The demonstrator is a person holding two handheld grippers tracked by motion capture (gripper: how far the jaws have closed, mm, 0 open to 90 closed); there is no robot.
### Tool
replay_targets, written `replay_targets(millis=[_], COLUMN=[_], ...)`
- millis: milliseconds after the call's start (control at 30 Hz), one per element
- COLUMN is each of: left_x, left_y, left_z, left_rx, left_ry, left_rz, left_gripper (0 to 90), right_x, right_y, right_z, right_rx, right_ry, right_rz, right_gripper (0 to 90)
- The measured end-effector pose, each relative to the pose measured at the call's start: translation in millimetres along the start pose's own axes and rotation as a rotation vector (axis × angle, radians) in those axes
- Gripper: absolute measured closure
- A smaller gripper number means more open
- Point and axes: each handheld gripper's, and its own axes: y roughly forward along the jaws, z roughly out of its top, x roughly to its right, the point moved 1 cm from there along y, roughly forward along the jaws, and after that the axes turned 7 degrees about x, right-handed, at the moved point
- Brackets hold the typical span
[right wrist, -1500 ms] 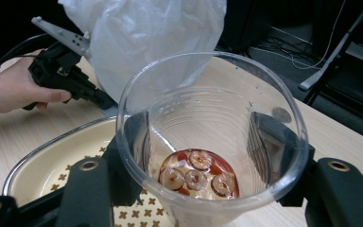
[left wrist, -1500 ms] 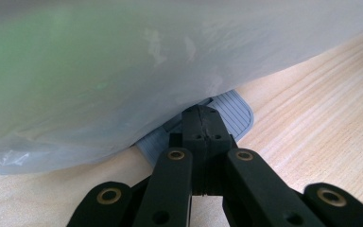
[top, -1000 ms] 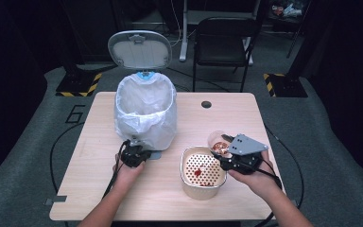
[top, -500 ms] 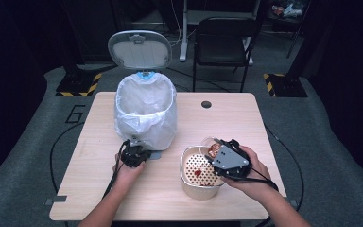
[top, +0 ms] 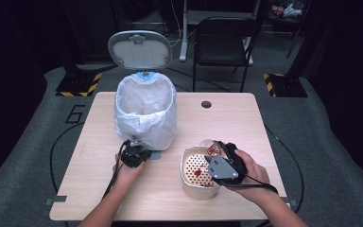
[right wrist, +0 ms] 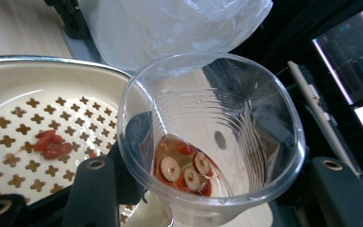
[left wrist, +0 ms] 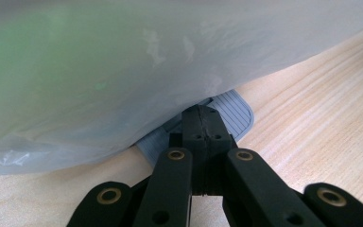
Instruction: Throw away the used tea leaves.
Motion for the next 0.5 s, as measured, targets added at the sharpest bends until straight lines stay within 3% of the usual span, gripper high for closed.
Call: replay_targets(millis=[67,200,233,300,333,500], left_x=[0.0,0.0,0.9,0.4,0.9,0.8], left_y=[0.1,0.1,-0.9,-1.1,-1.1,-1.1], left_z=[0.0,0.0,0.2,0.4,0.1,0.1], left_rx=[0.001,0.002,-0.013,-0.013,-0.015,-0.015], left_ry=[-0.001,0.000,-0.009,0.000,-0.012,-0.008], left_rz=[0.000,0.000,0.018,0.005,0.024,0.020], left_gripper=[90.0,90.0,90.0,90.0,90.0,90.0], right_x=[-1.0,-7.7,-8.6,-12.4,-13.2,-18.1], right_y=[0.0,2.3,3.0,3.6,4.1,6.3], right_z=[0.2,0.3,0.3,1.0,1.2,1.3], right_rx=[-0.003,-0.027,-0.029,-0.045,-0.044,-0.053], right_ry=[-0.003,-0.073,-0.092,-0.128,-0.143,-0.197], right_rz=[0.000,-0.010,-0.015,-0.020,-0.022,-0.031], right_gripper=[43.0,43.2,43.2,43.2,43.3,43.4])
